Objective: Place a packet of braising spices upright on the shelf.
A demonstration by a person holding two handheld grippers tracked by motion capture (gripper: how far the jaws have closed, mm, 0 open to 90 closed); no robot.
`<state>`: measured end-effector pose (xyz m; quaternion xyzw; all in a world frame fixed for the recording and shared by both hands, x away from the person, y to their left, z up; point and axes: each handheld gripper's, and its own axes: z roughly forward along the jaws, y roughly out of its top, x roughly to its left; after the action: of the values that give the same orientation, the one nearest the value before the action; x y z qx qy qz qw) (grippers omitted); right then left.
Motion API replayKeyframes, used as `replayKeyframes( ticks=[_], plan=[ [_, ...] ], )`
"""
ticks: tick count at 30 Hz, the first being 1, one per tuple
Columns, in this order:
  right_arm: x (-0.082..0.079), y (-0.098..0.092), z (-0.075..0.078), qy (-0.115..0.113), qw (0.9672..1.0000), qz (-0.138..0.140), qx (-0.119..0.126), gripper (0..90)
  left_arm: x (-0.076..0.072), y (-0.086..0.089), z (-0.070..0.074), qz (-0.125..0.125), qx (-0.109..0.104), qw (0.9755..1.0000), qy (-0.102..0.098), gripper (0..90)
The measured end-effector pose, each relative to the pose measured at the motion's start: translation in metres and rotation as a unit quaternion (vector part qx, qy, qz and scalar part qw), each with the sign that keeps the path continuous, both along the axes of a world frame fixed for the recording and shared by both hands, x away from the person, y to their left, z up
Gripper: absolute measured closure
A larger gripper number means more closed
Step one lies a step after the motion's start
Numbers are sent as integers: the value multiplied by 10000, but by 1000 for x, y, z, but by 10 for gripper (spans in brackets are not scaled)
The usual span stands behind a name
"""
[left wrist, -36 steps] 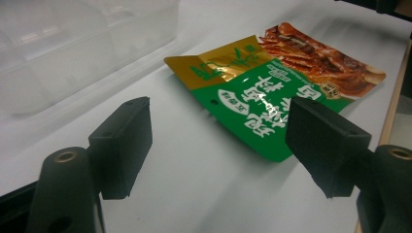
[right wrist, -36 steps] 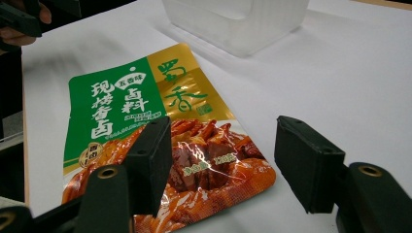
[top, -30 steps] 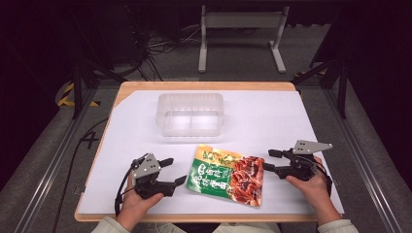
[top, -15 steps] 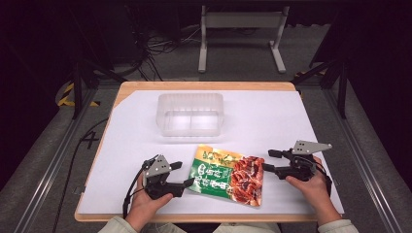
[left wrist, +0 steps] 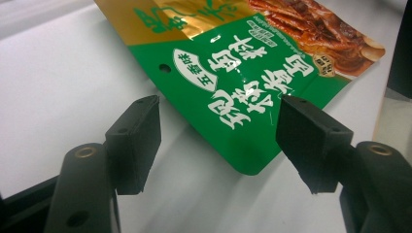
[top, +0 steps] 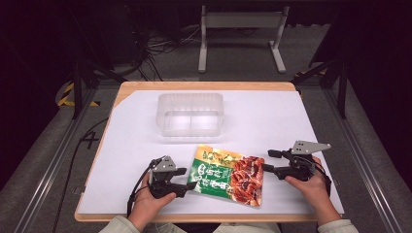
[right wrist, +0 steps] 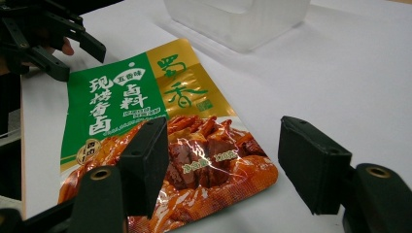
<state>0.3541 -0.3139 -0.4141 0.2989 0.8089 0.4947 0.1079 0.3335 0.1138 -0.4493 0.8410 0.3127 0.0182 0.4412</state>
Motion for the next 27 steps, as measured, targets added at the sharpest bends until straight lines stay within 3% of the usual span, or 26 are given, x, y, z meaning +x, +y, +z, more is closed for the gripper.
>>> replayKeyframes(
  ticks=[4,9,19,23,27],
  plan=[
    [0,0,-1,14,10000,-1,3,357,2,-2,-3,-4,80,10000,58,327],
    [1,0,-2,53,10000,5,12,353,6,-1,-6,-188,-9,9991,378,325],
    [1,1,-2,55,10000,13,-13,353,5,-7,-8,-483,-100,9981,365,375],
    [1,1,-3,60,10000,2,-20,352,6,-14,-9,-568,-273,9964,565,412],
    [1,2,-2,44,10000,11,-20,351,6,-21,-9,-556,-199,9975,379,430]
  ],
)
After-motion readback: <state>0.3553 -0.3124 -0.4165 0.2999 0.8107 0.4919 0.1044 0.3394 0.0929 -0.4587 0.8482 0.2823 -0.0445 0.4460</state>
